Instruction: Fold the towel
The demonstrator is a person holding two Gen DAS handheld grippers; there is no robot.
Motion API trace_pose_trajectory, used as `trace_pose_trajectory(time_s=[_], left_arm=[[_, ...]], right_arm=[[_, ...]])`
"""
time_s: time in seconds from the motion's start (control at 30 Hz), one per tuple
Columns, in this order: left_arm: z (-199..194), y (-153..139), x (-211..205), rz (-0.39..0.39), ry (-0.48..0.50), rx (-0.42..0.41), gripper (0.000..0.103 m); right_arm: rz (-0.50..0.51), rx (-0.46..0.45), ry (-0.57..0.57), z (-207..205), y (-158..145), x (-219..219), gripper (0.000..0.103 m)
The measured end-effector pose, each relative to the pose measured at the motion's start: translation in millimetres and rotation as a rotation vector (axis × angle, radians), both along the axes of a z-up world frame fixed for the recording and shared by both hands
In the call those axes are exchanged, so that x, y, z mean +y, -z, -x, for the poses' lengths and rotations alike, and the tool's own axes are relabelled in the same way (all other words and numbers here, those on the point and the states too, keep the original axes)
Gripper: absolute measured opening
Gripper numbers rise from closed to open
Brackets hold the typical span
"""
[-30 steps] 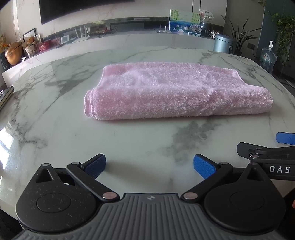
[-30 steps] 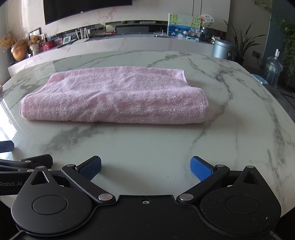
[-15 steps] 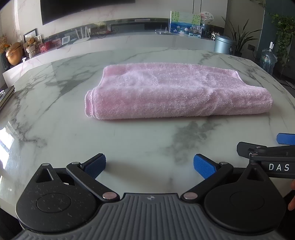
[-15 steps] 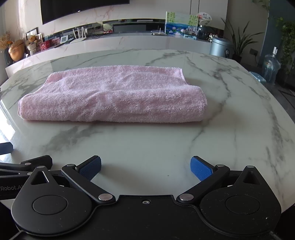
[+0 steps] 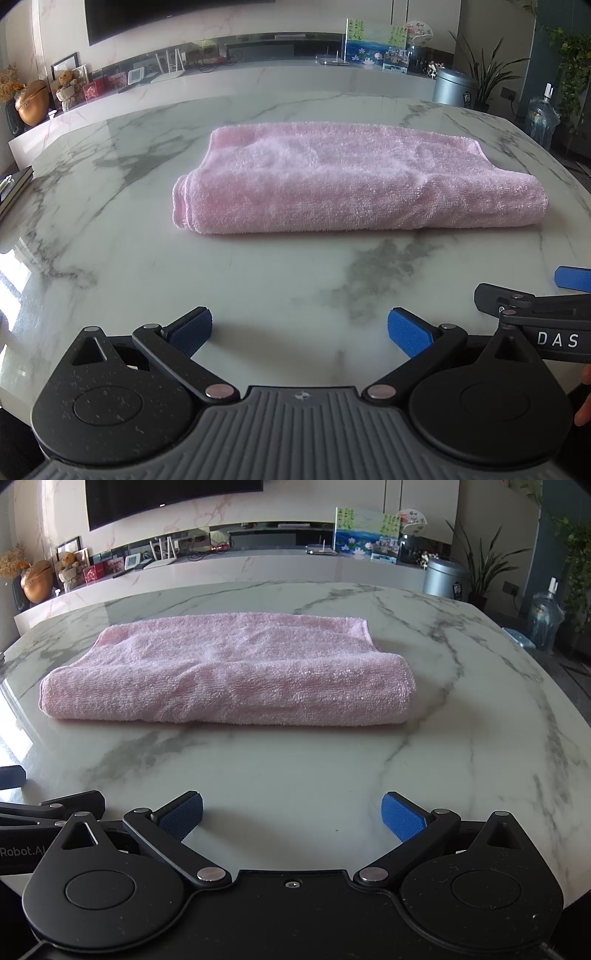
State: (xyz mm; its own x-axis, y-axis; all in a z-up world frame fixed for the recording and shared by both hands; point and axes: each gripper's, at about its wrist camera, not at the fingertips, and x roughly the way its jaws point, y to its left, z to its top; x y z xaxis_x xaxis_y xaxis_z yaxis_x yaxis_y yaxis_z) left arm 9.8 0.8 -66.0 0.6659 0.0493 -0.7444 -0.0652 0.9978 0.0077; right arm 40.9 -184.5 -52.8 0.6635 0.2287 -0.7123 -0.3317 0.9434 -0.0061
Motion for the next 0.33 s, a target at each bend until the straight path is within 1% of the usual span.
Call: trace_pose_trajectory(time_s=[0.33], left_arm=[[0.9, 0.3, 0.3, 0.000, 0.004, -0.002, 0.103]], right_arm=[[-0.001, -0.003, -0.001, 1.1, 0.4, -0.5, 0.103]])
